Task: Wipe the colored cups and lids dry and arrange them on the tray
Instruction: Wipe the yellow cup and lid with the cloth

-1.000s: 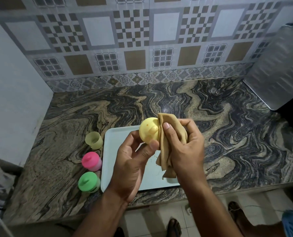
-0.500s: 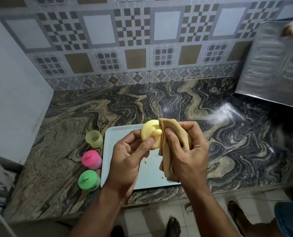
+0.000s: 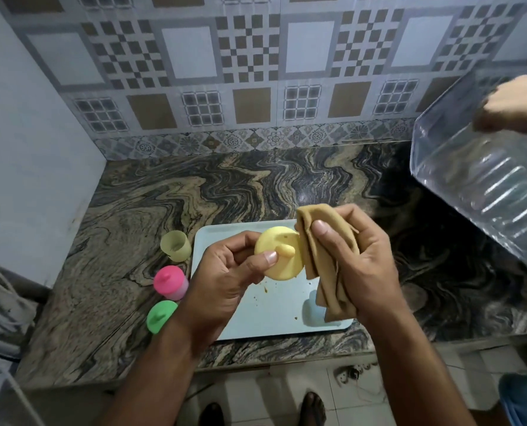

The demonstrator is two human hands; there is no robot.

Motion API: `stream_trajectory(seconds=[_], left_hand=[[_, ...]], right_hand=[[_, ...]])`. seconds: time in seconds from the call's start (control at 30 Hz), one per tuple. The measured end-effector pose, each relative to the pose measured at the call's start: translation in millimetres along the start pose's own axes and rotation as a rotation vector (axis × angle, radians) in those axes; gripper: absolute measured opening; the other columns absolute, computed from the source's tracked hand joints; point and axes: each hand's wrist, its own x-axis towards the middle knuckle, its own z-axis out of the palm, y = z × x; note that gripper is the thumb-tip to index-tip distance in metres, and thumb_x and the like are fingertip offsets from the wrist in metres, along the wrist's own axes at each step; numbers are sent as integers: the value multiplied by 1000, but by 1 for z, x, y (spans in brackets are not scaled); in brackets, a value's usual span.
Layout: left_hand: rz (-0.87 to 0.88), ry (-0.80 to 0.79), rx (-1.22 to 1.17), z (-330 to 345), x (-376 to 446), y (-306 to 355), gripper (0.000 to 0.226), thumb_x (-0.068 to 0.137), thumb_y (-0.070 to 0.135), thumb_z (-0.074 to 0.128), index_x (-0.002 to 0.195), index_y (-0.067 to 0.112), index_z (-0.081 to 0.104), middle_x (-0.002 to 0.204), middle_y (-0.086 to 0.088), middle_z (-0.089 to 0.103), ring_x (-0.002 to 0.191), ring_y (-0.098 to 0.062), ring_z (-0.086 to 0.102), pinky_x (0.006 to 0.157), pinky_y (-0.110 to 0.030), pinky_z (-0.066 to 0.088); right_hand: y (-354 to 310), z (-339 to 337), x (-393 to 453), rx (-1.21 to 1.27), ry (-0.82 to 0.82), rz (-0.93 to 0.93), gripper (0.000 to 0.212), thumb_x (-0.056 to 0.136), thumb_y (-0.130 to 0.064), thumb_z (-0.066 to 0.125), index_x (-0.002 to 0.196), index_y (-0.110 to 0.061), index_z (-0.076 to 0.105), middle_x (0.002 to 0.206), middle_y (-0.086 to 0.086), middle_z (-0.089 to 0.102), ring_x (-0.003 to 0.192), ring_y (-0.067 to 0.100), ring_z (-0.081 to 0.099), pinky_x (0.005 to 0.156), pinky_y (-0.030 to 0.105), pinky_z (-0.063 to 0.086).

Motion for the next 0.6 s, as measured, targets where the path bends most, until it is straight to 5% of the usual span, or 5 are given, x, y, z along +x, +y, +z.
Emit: stream_trajectory(seconds=[0.07,0.23,0.4,0.6], left_hand=[[-11,-7,-45,3,1,0,26,77,30,79,98,16,80,95,-11,72,98,-34,48,94,-53,35],[25,-56,-159,21,-3,2,38,77,18,79,114,11,77,112,-13,74,105,-24,66,99,-32,53],[90,49,-139,35,-6,-5,38,75,15,84,113,16,78,116,-9,78,109,-18,72,95,-28,56],[126,171,-28,43,-5,-6,39,68,6,90,99,27,78,99,-4,78,94,-15,73,84,-26,59]], right_hand=[[1,5,-4,-22,-38,-8,29,91,-18,71,101,5,59,67,-2,65,45,12,61,38,26,50],[15,21,-13,96,203,-3,22,95,-24,74,99,-6,62,65,3,62,45,21,57,43,30,53],[23,27,-19,139,283,-5,29,95,-26,72,101,-2,58,73,13,61,40,22,56,39,32,53],[30,33,-23,113,273,-42,27,92,-27,72,95,-3,58,69,-9,65,58,3,59,51,20,51]])
